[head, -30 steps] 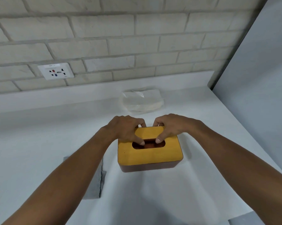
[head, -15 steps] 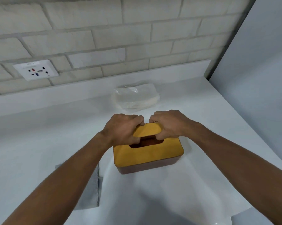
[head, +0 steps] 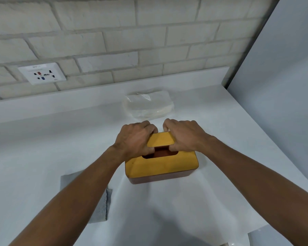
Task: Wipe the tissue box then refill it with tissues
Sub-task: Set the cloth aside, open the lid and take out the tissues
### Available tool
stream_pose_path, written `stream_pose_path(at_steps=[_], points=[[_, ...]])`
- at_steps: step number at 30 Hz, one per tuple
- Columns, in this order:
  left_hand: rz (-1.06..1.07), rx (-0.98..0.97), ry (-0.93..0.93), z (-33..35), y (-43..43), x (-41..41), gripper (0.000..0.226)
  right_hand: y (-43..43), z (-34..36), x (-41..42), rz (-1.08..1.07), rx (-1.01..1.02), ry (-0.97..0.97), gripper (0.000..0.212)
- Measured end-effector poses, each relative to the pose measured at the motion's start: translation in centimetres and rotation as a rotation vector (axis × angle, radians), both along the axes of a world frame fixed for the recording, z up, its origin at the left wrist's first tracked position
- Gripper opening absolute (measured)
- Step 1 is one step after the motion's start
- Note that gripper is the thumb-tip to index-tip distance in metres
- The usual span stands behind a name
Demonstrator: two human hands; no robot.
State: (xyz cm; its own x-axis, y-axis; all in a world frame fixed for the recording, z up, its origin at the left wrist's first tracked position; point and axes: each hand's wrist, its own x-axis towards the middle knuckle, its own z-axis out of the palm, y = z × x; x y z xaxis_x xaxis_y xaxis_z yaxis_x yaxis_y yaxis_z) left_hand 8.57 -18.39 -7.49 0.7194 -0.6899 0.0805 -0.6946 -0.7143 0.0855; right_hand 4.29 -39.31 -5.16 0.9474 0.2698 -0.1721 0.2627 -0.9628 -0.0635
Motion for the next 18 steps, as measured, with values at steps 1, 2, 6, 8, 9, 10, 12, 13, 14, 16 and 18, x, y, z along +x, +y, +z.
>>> stream_pose_path(at_steps=[1,2,6,8,9,10,12,13,14,16,18], points=[[-0.007,0.000,-0.016,-0.1,0.0,0.0,0.061,0.0,0.0,0.0,0.006,-0.004,-0.009,0.053],[-0.021,0.011,-0.032,-0.2,0.1,0.1,0.061,0.1,0.0,0.0,0.016,-0.009,-0.015,0.052],[-0.065,0.069,-0.059,-0.2,0.0,0.2,0.060,0.2,0.0,-0.2,0.036,-0.013,-0.012,0.049],[-0.062,0.058,-0.069,0.0,-0.2,0.2,0.059,0.3,0.3,-0.3,0.039,-0.027,0.002,0.047],[-0.059,0.054,-0.077,0.0,-0.2,0.1,0.059,0.3,0.5,-0.3,0.044,-0.037,0.003,0.046],[-0.054,0.051,-0.092,0.0,-0.3,0.0,0.059,0.2,0.7,-0.3,0.052,-0.048,-0.009,0.047],[-0.038,0.029,-0.114,-0.1,-0.3,-0.2,0.059,0.1,0.9,-0.3,0.065,-0.062,-0.030,0.052],[-0.032,0.013,-0.099,-0.1,-0.3,-0.3,0.059,0.1,1.0,-0.2,0.068,-0.064,-0.015,0.054],[-0.028,0.001,-0.062,-0.1,-0.3,-0.3,0.058,0.0,1.0,-0.1,0.068,-0.063,0.017,0.055],[-0.026,0.011,0.031,0.4,-0.3,0.0,0.056,-0.2,1.1,0.1,0.049,-0.038,0.088,0.054],[-0.038,0.035,0.117,1.4,-0.1,0.6,0.056,-0.5,1.3,0.4,-0.007,0.029,0.141,0.051]])
